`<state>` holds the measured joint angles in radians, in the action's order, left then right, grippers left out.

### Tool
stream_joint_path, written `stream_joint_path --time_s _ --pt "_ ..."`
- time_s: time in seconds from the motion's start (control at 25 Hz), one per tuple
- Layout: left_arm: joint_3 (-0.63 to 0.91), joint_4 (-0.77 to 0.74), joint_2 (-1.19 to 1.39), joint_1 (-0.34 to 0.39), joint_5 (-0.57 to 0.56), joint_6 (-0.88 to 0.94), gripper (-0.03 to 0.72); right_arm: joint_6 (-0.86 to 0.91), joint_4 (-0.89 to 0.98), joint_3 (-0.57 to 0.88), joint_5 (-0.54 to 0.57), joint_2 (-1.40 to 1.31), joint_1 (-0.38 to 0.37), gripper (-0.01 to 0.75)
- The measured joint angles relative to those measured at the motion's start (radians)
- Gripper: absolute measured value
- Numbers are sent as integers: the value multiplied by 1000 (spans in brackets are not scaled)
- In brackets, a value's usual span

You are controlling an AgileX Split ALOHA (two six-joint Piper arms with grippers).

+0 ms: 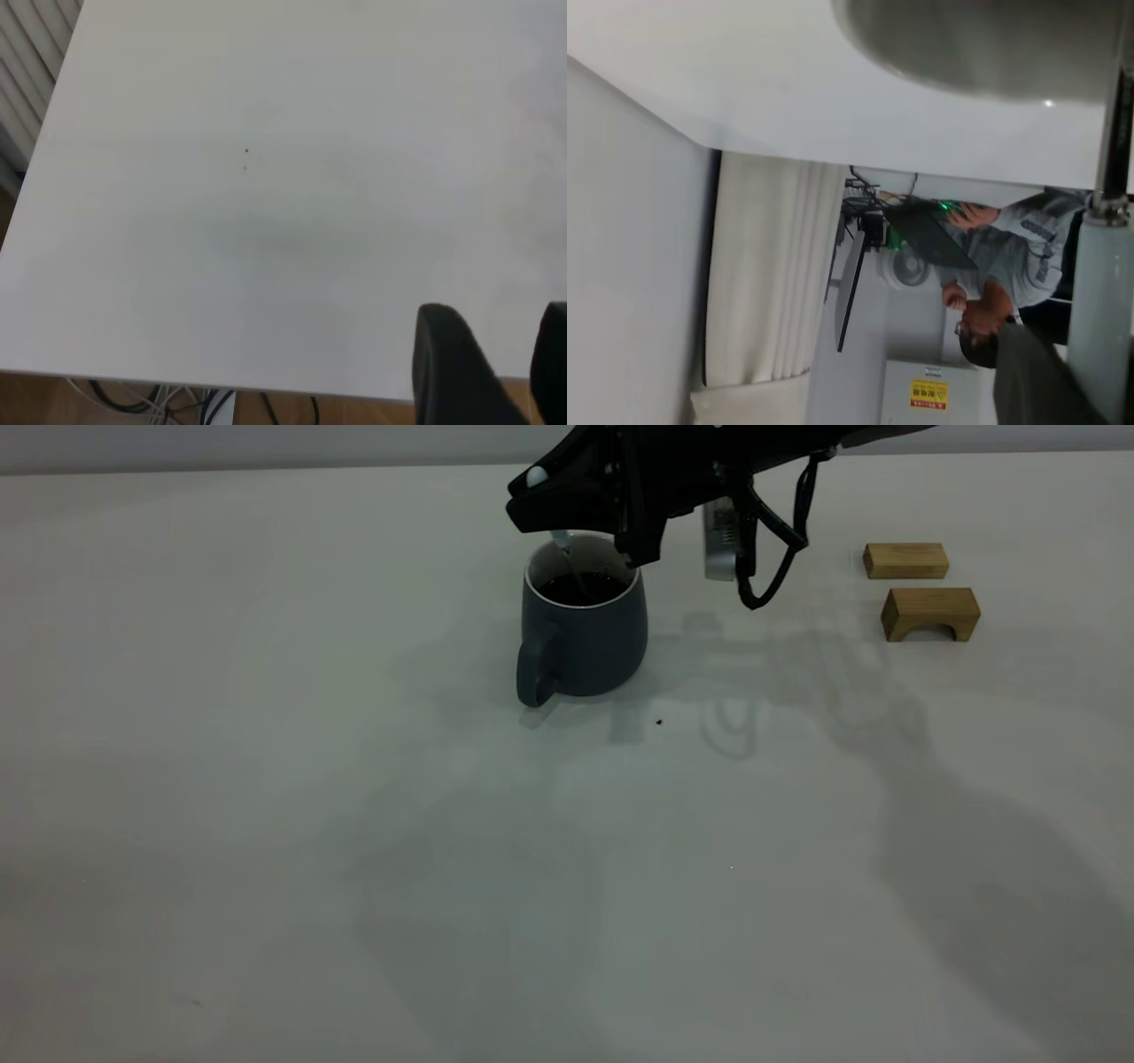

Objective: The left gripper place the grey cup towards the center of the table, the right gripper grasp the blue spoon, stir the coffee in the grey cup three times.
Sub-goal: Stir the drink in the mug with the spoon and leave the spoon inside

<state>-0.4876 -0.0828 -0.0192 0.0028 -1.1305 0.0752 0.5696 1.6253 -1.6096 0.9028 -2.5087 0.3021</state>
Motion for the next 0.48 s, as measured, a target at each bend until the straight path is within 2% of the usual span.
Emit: stream_joint_path --time_s 0.28,0.48 --pt "0 0 0 0 0 0 299 -207 26 0 -14 -2 18 123" --pt "0 0 0 0 0 0 299 -165 -4 0 -19 -7 -12 123"
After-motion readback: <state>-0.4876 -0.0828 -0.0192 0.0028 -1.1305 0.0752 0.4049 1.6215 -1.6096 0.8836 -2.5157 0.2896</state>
